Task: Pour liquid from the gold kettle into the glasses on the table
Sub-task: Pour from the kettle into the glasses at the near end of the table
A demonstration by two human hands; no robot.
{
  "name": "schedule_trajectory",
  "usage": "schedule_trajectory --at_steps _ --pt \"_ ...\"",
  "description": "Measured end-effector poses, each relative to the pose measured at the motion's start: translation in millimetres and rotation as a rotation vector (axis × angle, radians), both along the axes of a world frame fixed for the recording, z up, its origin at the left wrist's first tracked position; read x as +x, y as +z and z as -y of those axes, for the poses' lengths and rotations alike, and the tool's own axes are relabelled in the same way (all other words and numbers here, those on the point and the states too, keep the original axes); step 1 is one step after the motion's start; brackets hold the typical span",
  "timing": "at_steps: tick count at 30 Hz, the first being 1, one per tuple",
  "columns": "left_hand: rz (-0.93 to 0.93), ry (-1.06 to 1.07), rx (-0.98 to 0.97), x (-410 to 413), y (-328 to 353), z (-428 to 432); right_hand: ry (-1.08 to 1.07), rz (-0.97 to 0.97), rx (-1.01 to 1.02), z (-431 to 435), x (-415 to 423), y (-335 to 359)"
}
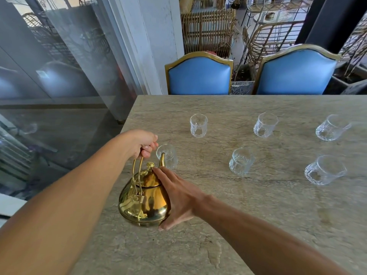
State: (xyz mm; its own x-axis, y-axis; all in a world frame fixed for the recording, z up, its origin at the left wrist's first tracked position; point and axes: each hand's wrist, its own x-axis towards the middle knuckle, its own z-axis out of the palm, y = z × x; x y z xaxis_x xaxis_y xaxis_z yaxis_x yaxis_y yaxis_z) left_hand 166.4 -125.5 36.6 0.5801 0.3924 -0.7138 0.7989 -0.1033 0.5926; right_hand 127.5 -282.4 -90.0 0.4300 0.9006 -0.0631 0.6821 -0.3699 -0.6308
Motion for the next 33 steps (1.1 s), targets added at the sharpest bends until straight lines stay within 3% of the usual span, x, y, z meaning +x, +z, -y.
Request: schedule_trajectory --at_steps 33 --pt "-0.013 -0.052 0.047 3.9 4.4 2.6 -0.004 -0.035 0.004 -1.1 0.5 5.4"
